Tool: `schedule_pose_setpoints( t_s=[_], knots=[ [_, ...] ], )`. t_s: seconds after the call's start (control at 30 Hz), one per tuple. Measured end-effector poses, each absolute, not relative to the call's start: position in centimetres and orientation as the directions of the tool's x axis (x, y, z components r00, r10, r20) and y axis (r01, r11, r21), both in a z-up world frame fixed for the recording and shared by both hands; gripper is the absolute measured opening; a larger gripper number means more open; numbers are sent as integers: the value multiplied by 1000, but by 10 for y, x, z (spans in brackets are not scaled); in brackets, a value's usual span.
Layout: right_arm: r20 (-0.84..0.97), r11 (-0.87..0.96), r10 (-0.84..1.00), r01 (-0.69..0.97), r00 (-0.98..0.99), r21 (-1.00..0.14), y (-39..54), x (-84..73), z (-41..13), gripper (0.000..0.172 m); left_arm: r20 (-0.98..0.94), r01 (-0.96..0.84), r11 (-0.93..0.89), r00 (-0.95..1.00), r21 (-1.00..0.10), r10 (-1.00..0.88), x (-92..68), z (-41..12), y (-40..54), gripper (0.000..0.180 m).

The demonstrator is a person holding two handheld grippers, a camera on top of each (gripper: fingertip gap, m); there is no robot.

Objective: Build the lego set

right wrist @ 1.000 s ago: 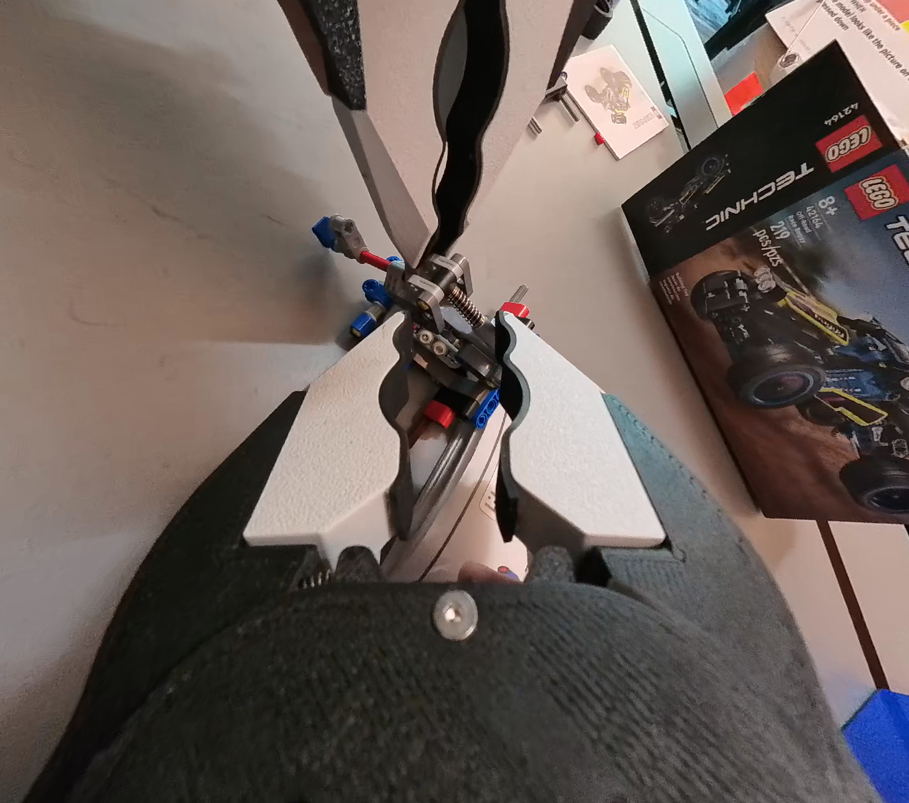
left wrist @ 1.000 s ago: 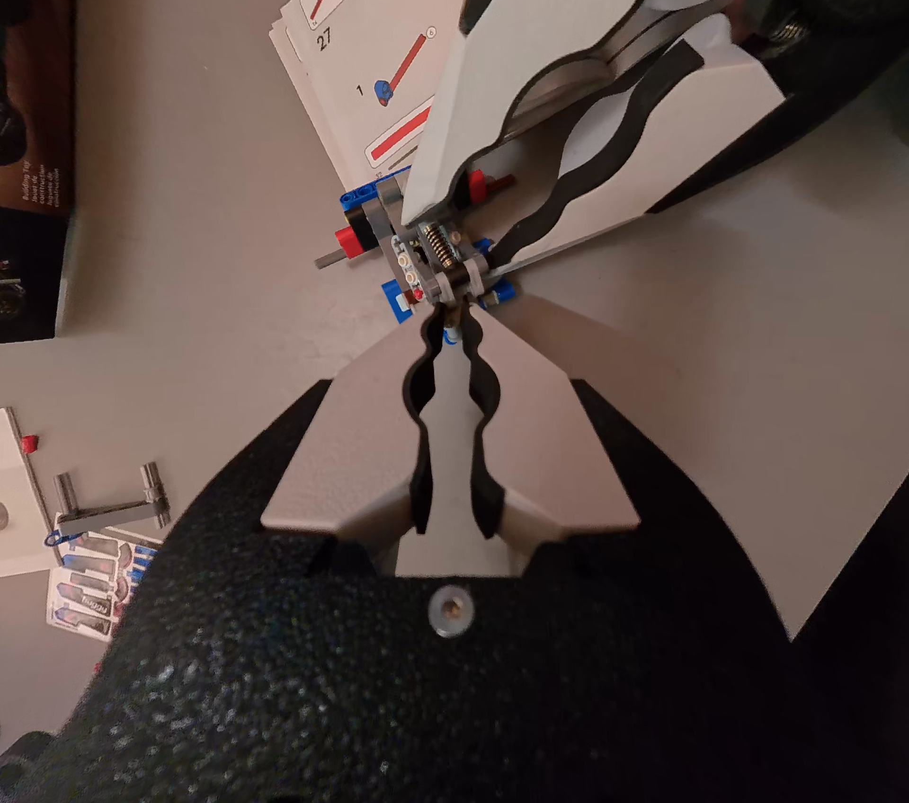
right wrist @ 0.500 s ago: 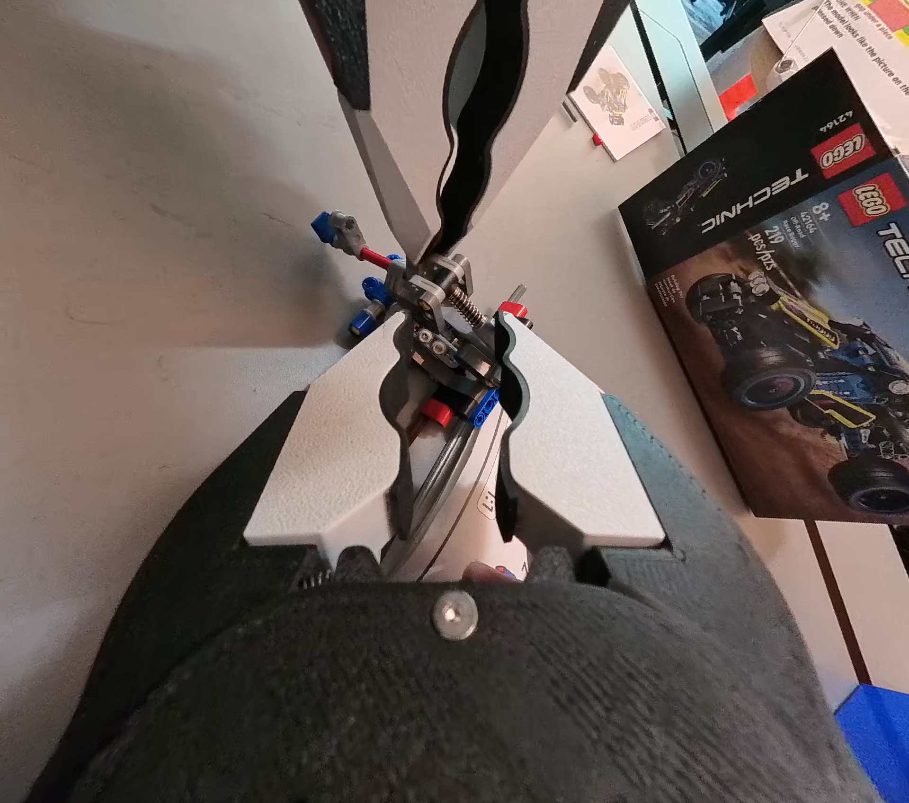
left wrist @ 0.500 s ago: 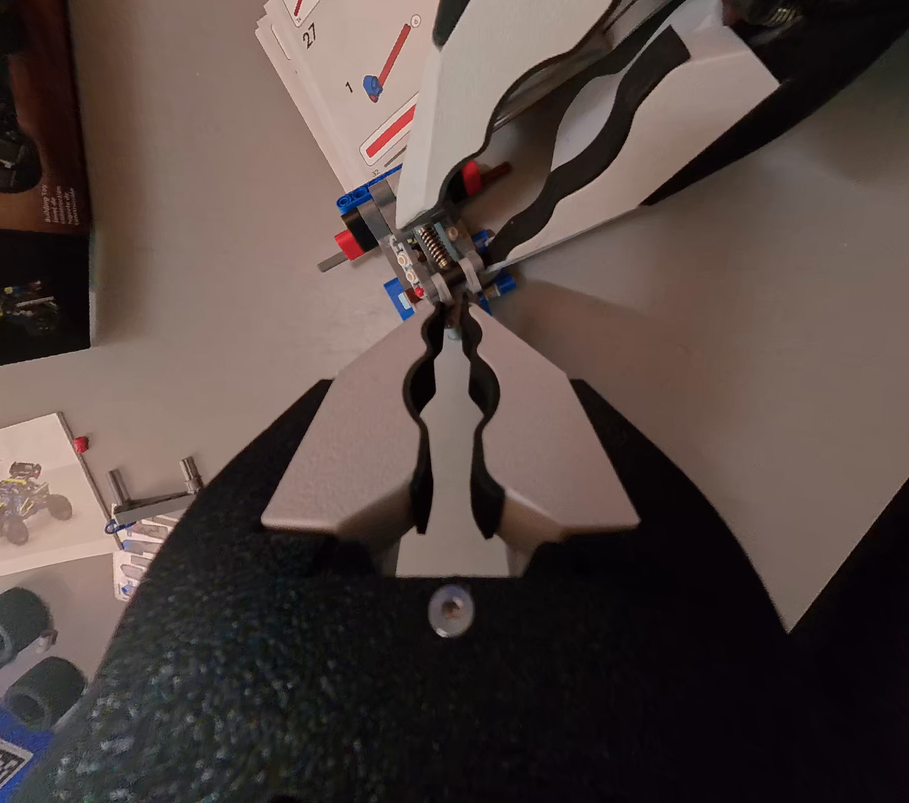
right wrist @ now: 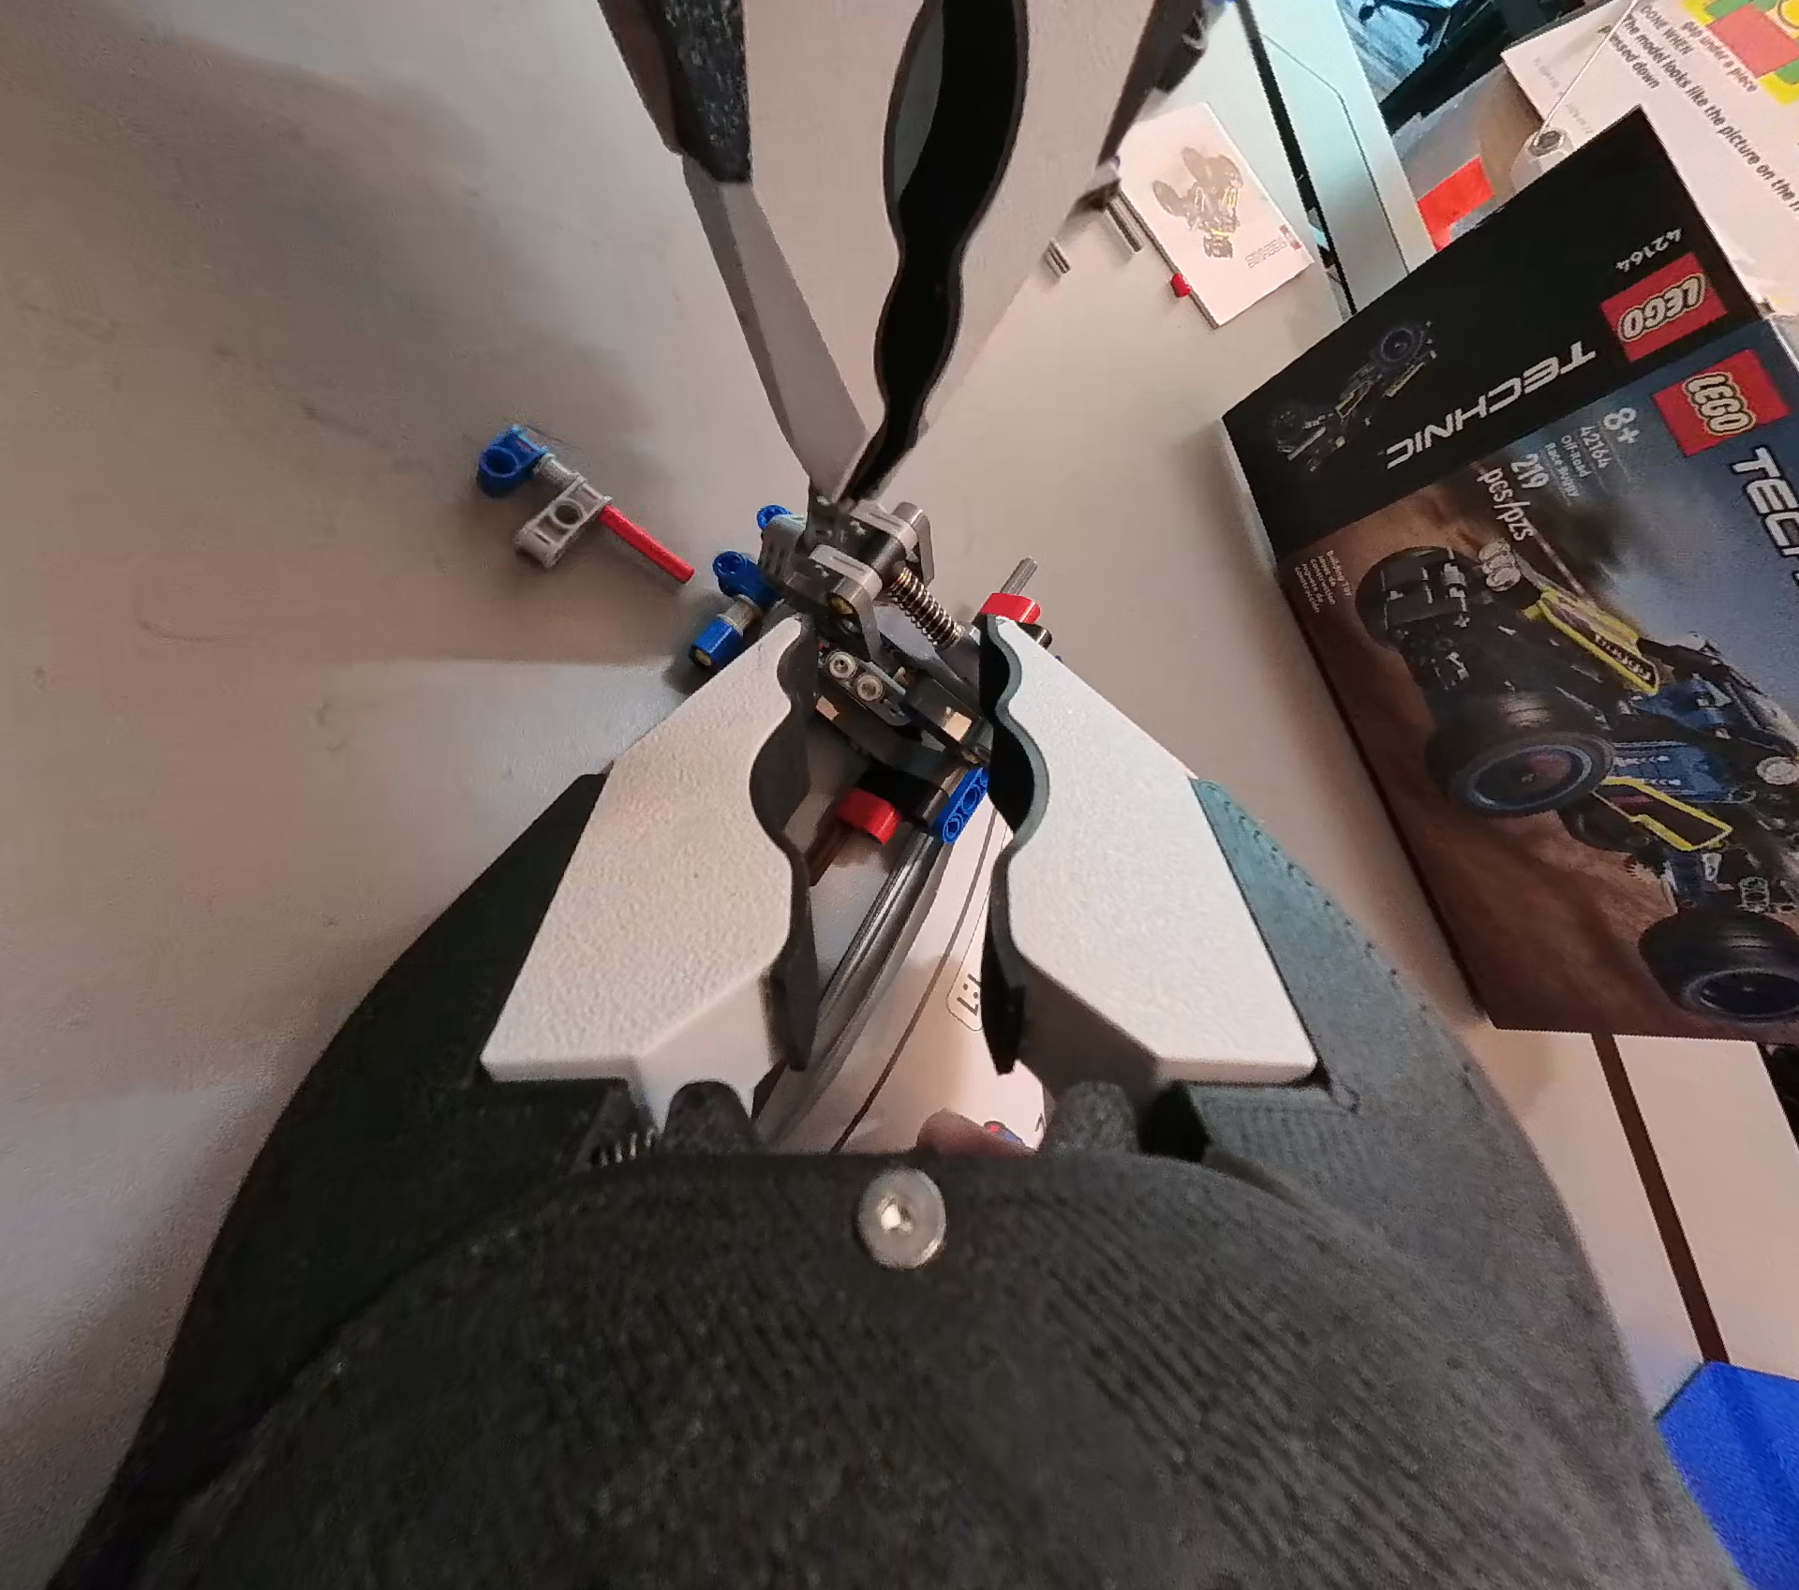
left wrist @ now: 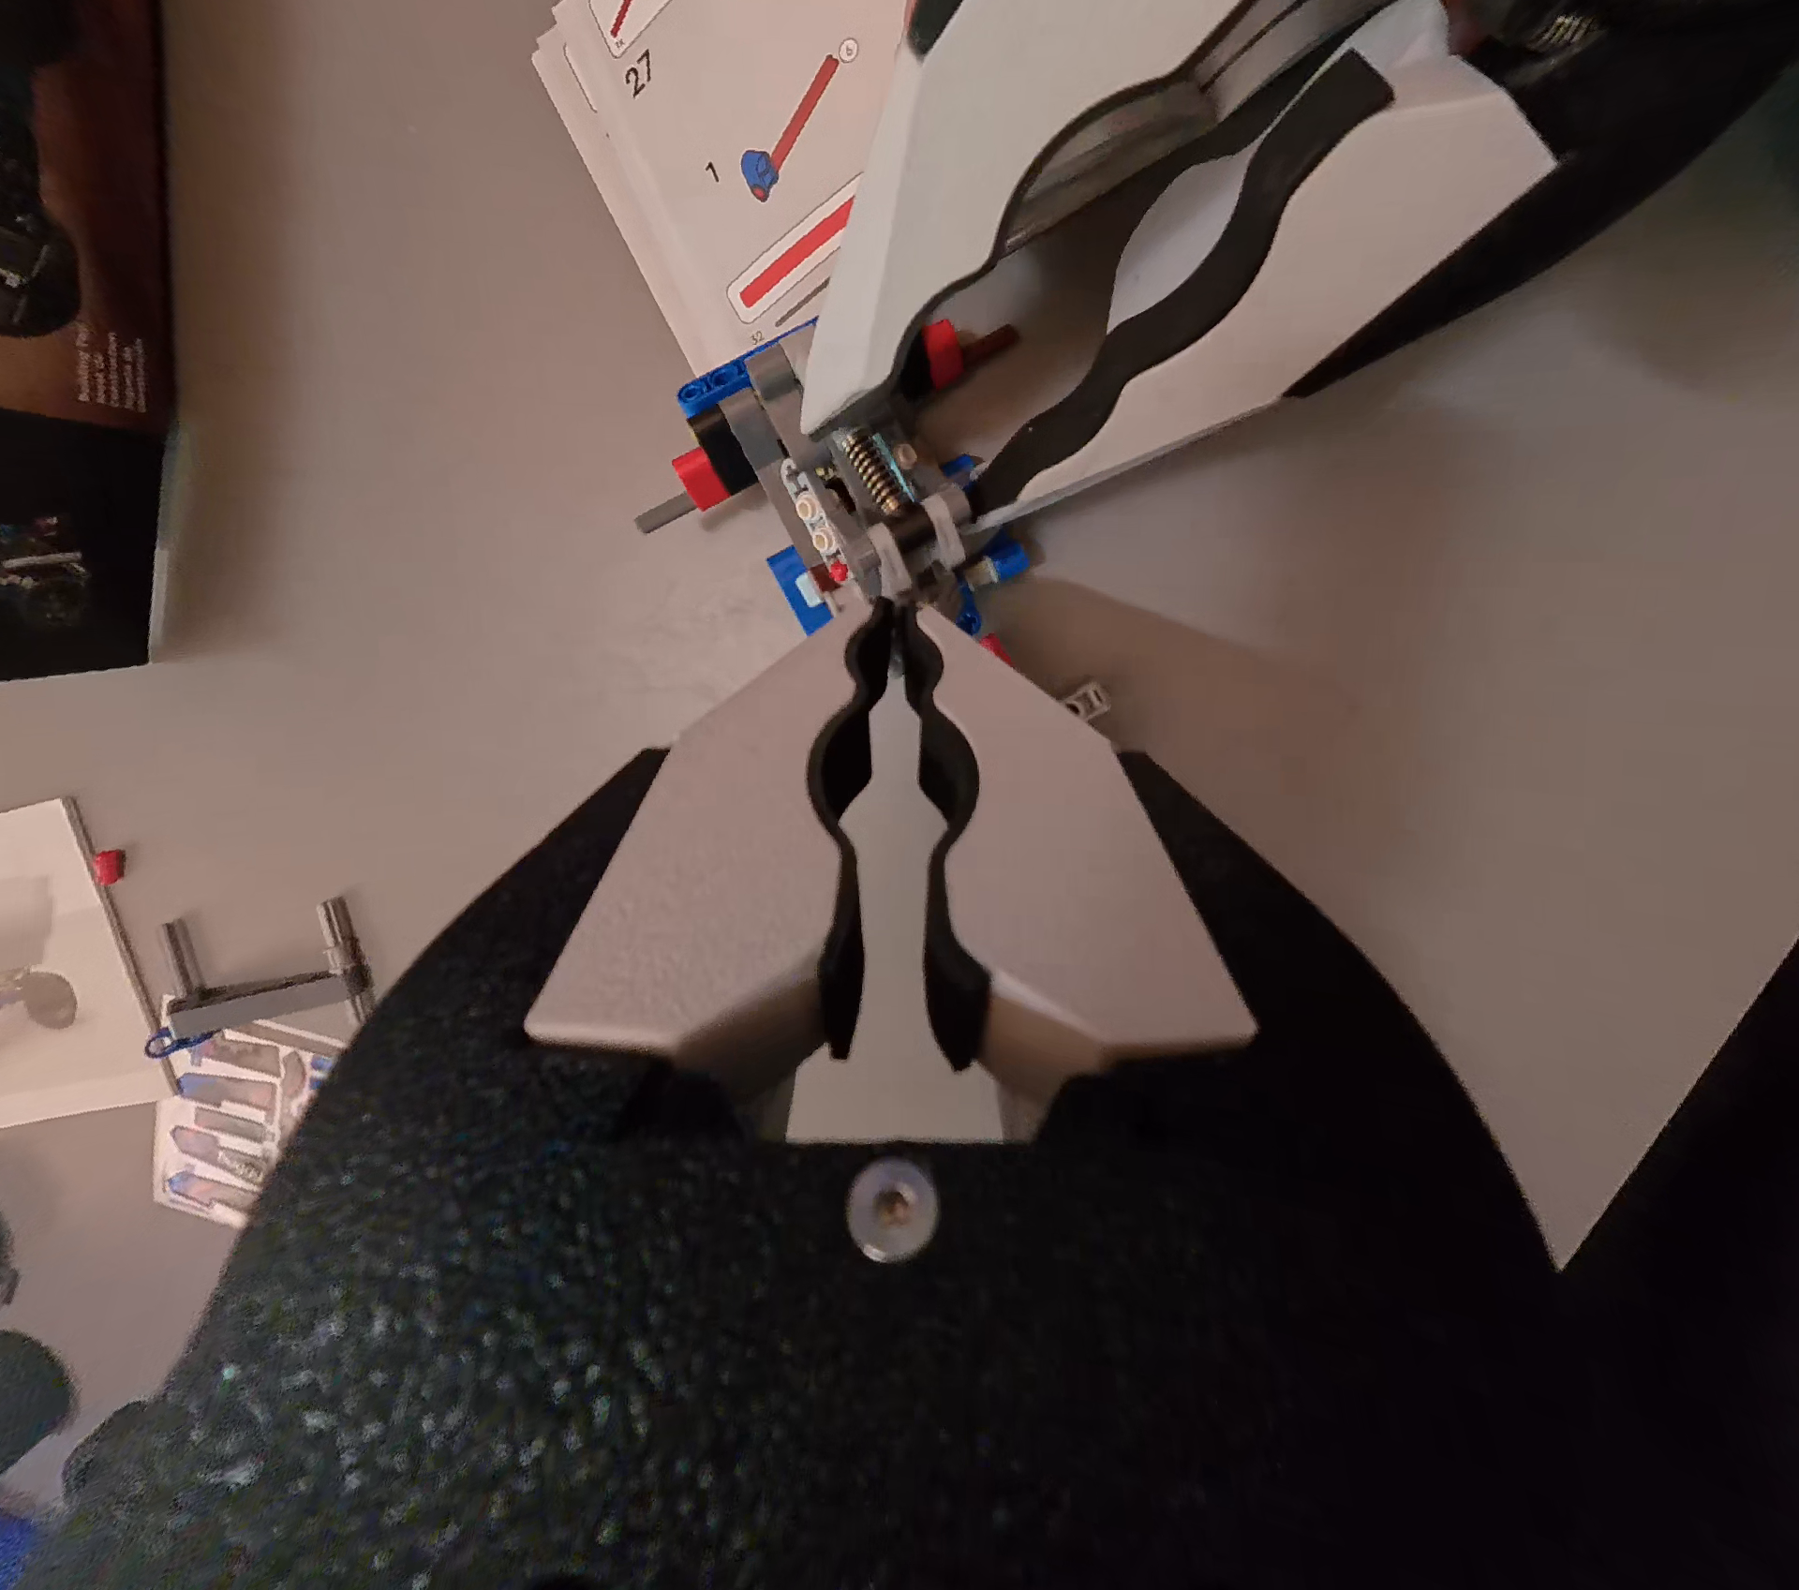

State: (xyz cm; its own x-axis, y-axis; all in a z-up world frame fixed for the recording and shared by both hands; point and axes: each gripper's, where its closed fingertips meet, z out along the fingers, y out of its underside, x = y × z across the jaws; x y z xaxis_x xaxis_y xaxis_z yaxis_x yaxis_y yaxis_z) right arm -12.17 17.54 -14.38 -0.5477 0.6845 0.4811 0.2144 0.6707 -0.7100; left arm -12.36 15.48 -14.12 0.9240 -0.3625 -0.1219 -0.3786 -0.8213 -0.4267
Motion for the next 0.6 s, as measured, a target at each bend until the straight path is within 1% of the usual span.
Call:
schedule_pose_setpoints(
  t_s=[0.37, 0.47, 0.5, 0.6],
  knots=[
    [486, 669, 687, 210, -541, -713, 176, -122, -143, 30, -117, -368, -803, 927, -470, -356, -124, -140, 145, 0],
    [491, 666, 691, 203, -530, -718, 177, -121, -141, 36, -103, -363, -797, 927, -483, -359, -126, -142, 139, 0],
    [493, 663, 695, 201, -524, -721, 178, -121, -140, 40, -106, -371, -794, 924, -481, -367, -127, -143, 136, 0],
    [508, 655, 716, 207, -478, -727, 182, -118, -129, 52, -193, -435, -790, 900, -433, -391, -141, -156, 123, 0]
  ],
)
